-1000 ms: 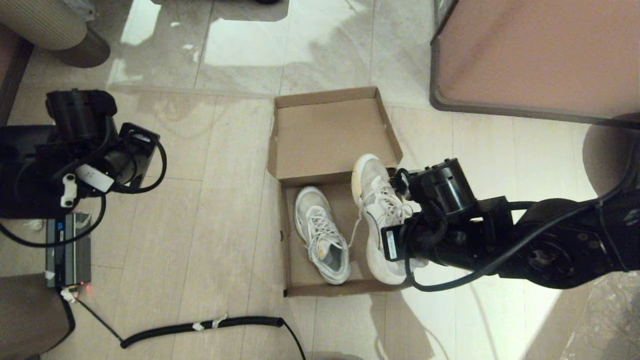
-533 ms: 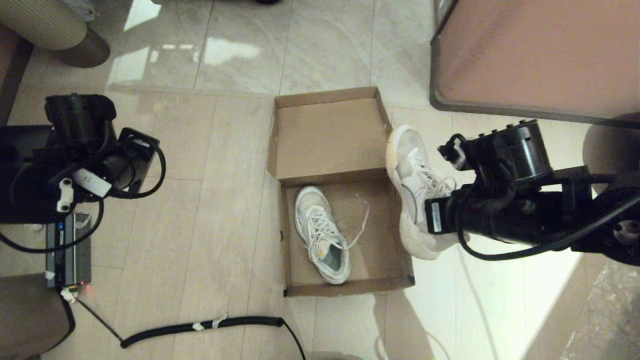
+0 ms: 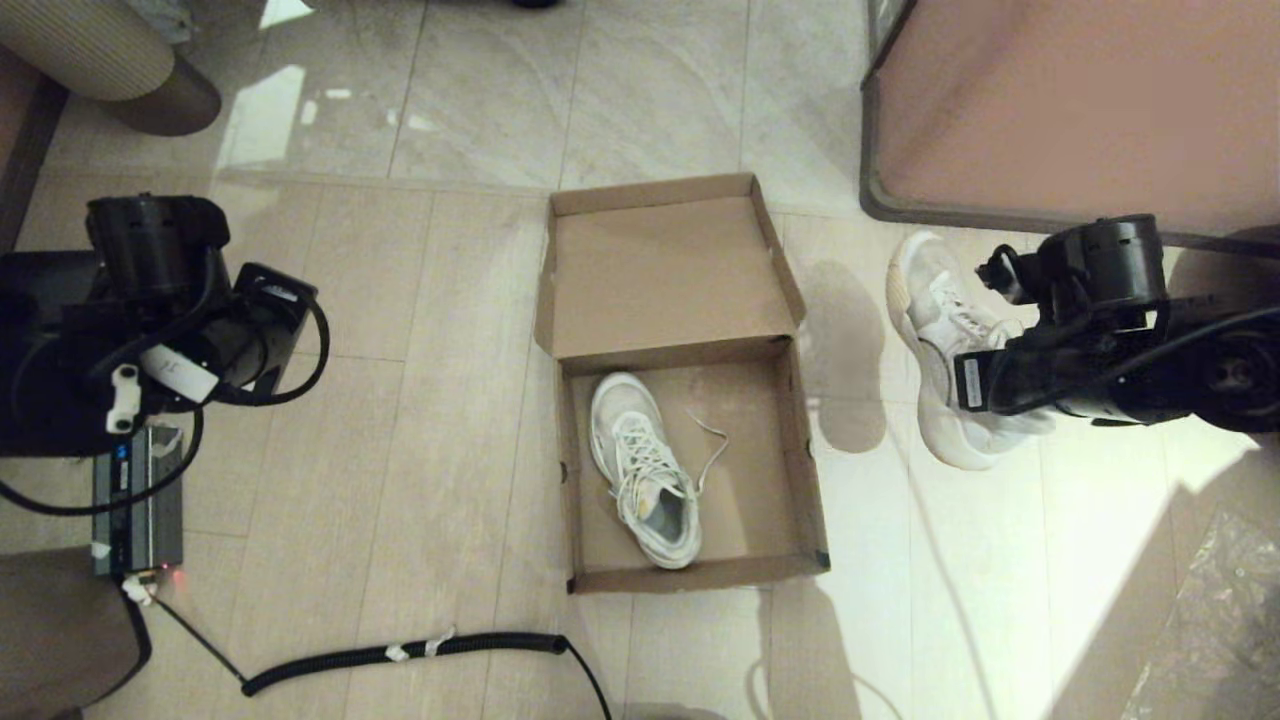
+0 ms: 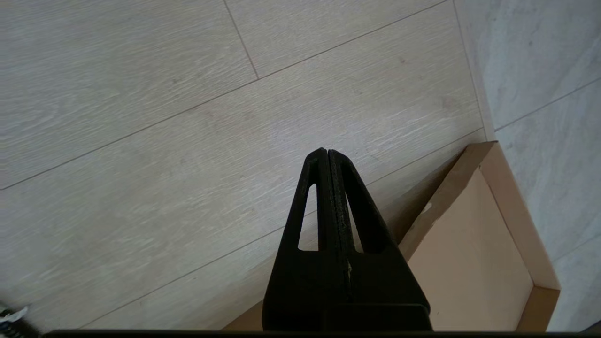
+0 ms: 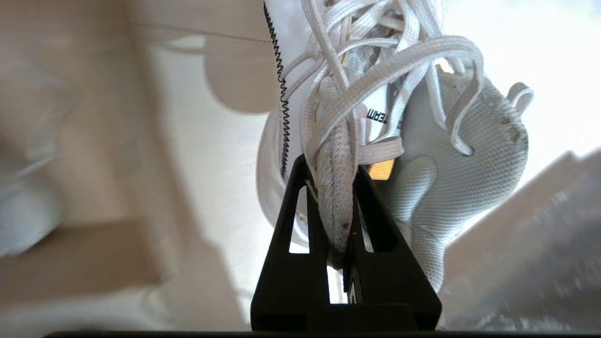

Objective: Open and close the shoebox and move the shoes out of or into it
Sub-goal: Put the shoes out of the shoe box

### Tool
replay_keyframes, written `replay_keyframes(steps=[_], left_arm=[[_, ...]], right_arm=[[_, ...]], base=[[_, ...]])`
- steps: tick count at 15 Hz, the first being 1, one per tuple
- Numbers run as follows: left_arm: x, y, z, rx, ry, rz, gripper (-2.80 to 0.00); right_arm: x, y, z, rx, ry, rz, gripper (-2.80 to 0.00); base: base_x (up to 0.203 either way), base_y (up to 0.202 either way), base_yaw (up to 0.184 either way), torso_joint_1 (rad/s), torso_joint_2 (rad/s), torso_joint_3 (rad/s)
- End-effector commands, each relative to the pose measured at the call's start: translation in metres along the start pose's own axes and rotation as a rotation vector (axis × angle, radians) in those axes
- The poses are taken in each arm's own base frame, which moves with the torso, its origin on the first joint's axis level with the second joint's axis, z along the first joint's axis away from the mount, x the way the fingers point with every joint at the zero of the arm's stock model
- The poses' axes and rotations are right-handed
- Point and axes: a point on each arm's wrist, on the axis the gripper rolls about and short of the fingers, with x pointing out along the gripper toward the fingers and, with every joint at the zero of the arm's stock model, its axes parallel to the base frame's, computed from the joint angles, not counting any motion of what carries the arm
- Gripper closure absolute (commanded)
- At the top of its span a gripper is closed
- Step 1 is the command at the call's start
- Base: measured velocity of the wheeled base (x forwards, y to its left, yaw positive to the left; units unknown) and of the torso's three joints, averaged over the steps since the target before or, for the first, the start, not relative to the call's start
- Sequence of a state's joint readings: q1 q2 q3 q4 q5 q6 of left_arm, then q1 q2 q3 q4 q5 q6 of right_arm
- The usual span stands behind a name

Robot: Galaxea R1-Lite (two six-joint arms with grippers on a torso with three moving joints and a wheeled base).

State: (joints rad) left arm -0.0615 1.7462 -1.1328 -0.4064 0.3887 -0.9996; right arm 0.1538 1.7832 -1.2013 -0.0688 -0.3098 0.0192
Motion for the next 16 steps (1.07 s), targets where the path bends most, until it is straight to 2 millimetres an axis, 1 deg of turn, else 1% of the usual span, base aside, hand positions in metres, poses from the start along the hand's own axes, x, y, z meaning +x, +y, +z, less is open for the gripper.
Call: replay_keyframes(steps=[1, 3, 4, 6, 8, 9, 10, 12, 14, 15, 16], left_arm=[[-0.003, 0.0, 0.002, -0.007, -0.004, -0.003, 0.0], [-0.003, 0.001, 0.001, 0.0, -0.003, 0.0, 0.0], [-0.003, 0.004, -0.001, 0.007, 0.004, 0.01, 0.0], [-0.001, 0.014, -0.009, 0.044, 0.023, 0.039, 0.0], [-0.001, 0.018, -0.016, 0.077, 0.046, 0.051, 0.0], [-0.002, 0.022, -0.019, 0.101, 0.058, 0.062, 0.0], [-0.004, 0.028, -0.021, 0.14, 0.076, 0.073, 0.0], [-0.01, 0.041, -0.028, 0.21, 0.13, 0.082, 0.0], [-0.012, 0.043, -0.028, 0.227, 0.146, 0.066, 0.0], [-0.012, 0.042, -0.028, 0.228, 0.144, 0.064, 0.0], [-0.013, 0.041, -0.027, 0.236, 0.142, 0.058, 0.0]], right_arm=[[0.053, -0.019, -0.02, 0.032, 0.069, -0.069, 0.0], [0.087, -0.032, -0.036, 0.059, 0.081, -0.089, 0.0], [0.101, -0.035, -0.044, 0.066, 0.088, -0.092, 0.0], [0.128, -0.036, -0.06, 0.076, 0.084, -0.075, 0.0], [0.148, -0.033, -0.069, 0.077, 0.064, -0.073, 0.0], [0.155, -0.032, -0.069, 0.078, 0.055, -0.076, -1.8], [0.156, -0.033, -0.069, 0.077, 0.053, -0.079, -2.8], [0.155, -0.033, -0.066, 0.076, 0.046, -0.078, -2.8], [0.154, -0.034, -0.066, 0.074, 0.046, -0.078, -2.8], [0.152, -0.033, -0.063, 0.075, 0.037, -0.077, -2.8], [0.144, -0.035, -0.055, 0.078, 0.018, -0.076, -2.8]], base=[[0.0, 0.0, 0.0, 0.0, 0.0, 0.0], [0.0, 0.0, 0.0, 0.0, 0.0, 0.0], [0.0, 0.0, 0.0, 0.0, 0.0, 0.0], [0.0, 0.0, 0.0, 0.0, 0.0, 0.0], [0.0, 0.0, 0.0, 0.0, 0.0, 0.0], [0.0, 0.0, 0.0, 0.0, 0.0, 0.0], [0.0, 0.0, 0.0, 0.0, 0.0, 0.0], [0.0, 0.0, 0.0, 0.0, 0.0, 0.0], [0.0, 0.0, 0.0, 0.0, 0.0, 0.0], [0.0, 0.0, 0.0, 0.0, 0.0, 0.0], [0.0, 0.0, 0.0, 0.0, 0.0, 0.0]])
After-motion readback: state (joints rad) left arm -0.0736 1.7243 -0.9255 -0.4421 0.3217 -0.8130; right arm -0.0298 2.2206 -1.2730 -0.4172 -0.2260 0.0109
